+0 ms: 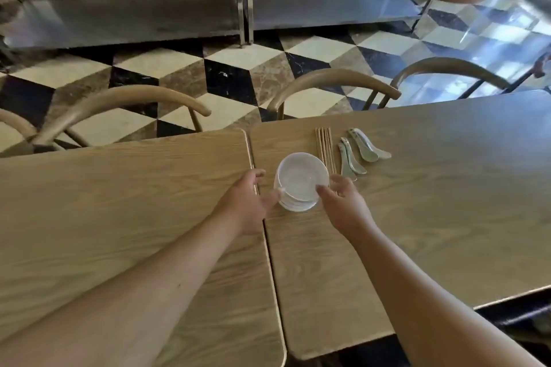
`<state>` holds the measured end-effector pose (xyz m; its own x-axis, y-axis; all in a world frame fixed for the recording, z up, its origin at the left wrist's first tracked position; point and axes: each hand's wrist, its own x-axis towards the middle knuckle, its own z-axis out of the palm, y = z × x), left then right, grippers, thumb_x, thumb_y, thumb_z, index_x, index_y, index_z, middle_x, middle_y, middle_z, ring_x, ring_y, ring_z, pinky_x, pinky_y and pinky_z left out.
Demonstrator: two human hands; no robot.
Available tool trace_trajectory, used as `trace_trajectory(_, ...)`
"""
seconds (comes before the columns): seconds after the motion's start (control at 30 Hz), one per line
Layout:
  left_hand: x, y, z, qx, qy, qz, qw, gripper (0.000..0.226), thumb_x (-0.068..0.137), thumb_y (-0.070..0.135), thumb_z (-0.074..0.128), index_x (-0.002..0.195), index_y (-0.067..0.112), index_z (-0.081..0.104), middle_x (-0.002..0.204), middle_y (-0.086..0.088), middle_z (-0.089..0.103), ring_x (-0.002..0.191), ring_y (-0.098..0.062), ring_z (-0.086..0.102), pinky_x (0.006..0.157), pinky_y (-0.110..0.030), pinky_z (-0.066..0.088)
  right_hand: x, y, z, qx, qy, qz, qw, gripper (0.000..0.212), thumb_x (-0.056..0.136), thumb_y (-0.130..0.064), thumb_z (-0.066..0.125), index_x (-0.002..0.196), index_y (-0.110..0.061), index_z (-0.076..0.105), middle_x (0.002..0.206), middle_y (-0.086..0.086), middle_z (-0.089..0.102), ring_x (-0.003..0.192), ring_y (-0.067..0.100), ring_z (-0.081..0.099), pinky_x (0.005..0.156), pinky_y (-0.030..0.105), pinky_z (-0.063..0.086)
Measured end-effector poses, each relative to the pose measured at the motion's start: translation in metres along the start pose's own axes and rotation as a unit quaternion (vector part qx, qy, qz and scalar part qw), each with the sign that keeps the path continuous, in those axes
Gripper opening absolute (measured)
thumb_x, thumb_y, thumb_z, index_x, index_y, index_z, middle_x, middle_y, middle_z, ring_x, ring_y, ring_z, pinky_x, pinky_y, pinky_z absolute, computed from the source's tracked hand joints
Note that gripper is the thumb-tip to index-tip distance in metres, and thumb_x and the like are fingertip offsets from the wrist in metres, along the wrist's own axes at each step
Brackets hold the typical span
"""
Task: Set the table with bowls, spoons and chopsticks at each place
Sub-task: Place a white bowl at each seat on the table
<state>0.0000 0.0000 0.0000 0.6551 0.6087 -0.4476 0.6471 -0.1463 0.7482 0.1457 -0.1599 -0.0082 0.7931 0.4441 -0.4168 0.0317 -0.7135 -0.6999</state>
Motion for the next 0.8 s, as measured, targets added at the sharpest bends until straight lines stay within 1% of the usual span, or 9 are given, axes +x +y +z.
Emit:
trace_trajectory(0.1, 0.025, -0.002, 0.018, -0.114, -0.007, -0.035, 0.993, 0.073, 0.093, 0.055, 0.072, 0.154, 0.027, 0.044, 0.156, 0.002, 0.050, 0.134, -0.017, 0.056, 0.105, -0.032, 0.044, 0.024, 0.009, 0.011, 0.115, -0.034, 0.042, 0.992, 0.048, 0.087, -0.055, 0.063, 0.127, -0.027, 0.064, 0.111, 0.000, 0.072, 0.094, 0.018, 0.066, 0.087, 0.041, 0.052)
trace_trajectory(0.17, 0.036, -0.002, 0.027, -0.152, -0.016, -0.050, 0.987, 0.079, 0.089, 0.057, 0.072, 0.156, 0.027, 0.043, 0.157, 0.003, 0.051, 0.135, -0.018, 0.056, 0.112, -0.041, 0.046, 0.035, 0.011, 0.018, 0.183, -0.073, 0.070, 0.978, 0.025, 0.092, -0.050, 0.063, 0.109, -0.032, 0.065, 0.104, 0.004, 0.069, 0.086, 0.019, 0.063, 0.080, 0.041, 0.051)
trace_trajectory(0.27, 0.047, -0.002, 0.039, -0.184, -0.030, -0.074, 0.980, 0.071, 0.094, 0.052, 0.070, 0.156, 0.030, 0.043, 0.152, 0.011, 0.055, 0.128, -0.015, 0.058, 0.103, -0.045, 0.051, 0.048, 0.015, 0.027, 0.241, -0.100, 0.094, 0.961, 0.013, 0.101, -0.041, 0.060, 0.113, -0.035, 0.063, 0.112, 0.002, 0.067, 0.098, 0.023, 0.065, 0.094, 0.046, 0.057)
trace_trajectory(0.33, 0.052, 0.000, 0.045, -0.200, -0.041, -0.079, 0.976, 0.060, 0.095, 0.048, 0.070, 0.149, 0.033, 0.050, 0.136, 0.013, 0.065, 0.106, -0.008, 0.063, 0.084, -0.036, 0.051, 0.057, 0.018, 0.033, 0.260, -0.109, 0.109, 0.953, 0.023, 0.100, -0.044, 0.060, 0.122, -0.037, 0.061, 0.119, 0.001, 0.067, 0.106, 0.026, 0.068, 0.102, 0.050, 0.055)
trace_trajectory(0.4, 0.056, 0.000, 0.050, -0.201, -0.042, -0.078, 0.976, 0.048, 0.094, 0.047, 0.069, 0.140, 0.036, 0.055, 0.119, 0.013, 0.068, 0.093, -0.008, 0.062, 0.074, -0.033, 0.048, 0.061, 0.019, 0.037, 0.280, -0.116, 0.111, 0.947, 0.018, 0.100, -0.041, 0.061, 0.118, -0.038, 0.062, 0.120, 0.002, 0.069, 0.107, 0.026, 0.070, 0.099, 0.048, 0.056)
trace_trajectory(0.53, 0.061, 0.004, 0.054, -0.185, -0.048, -0.088, 0.978, 0.042, 0.093, 0.046, 0.064, 0.134, 0.044, 0.054, 0.116, 0.010, 0.069, 0.105, -0.014, 0.066, 0.089, -0.040, 0.055, 0.065, 0.021, 0.041, 0.334, -0.127, 0.101, 0.928, 0.023, 0.099, -0.029, 0.059, 0.120, -0.037, 0.062, 0.125, 0.009, 0.070, 0.104, 0.028, 0.070, 0.082, 0.041, 0.054)
trace_trajectory(0.6, 0.060, 0.007, 0.053, -0.175, -0.046, -0.086, 0.980, 0.042, 0.095, 0.042, 0.061, 0.136, 0.042, 0.054, 0.119, 0.007, 0.069, 0.107, -0.017, 0.066, 0.097, -0.044, 0.056, 0.063, 0.022, 0.043, 0.338, -0.127, 0.101, 0.927, 0.025, 0.097, -0.028, 0.059, 0.120, -0.037, 0.062, 0.127, 0.011, 0.070, 0.104, 0.030, 0.070, 0.083, 0.043, 0.055)
trace_trajectory(0.7, 0.050, 0.002, 0.045, -0.180, -0.032, -0.091, 0.979, 0.039, 0.099, 0.029, 0.054, 0.138, 0.035, 0.056, 0.117, 0.002, 0.070, 0.108, -0.021, 0.067, 0.100, -0.048, 0.057, 0.046, 0.017, 0.049, 0.329, -0.138, 0.103, 0.929, 0.029, 0.093, -0.035, 0.059, 0.122, -0.039, 0.063, 0.129, 0.010, 0.069, 0.109, 0.032, 0.070, 0.097, 0.053, 0.056)
trace_trajectory(0.8, 0.028, -0.011, 0.026, -0.186, -0.004, -0.106, 0.977, 0.033, 0.096, 0.024, 0.051, 0.125, 0.038, 0.061, 0.108, 0.001, 0.072, 0.106, -0.026, 0.069, 0.098, -0.054, 0.059, 0.019, 0.008, 0.061, 0.335, -0.144, 0.106, 0.925, 0.031, 0.102, -0.047, 0.053, 0.127, -0.032, 0.063, 0.125, 0.010, 0.073, 0.111, 0.032, 0.072, 0.100, 0.054, 0.055)
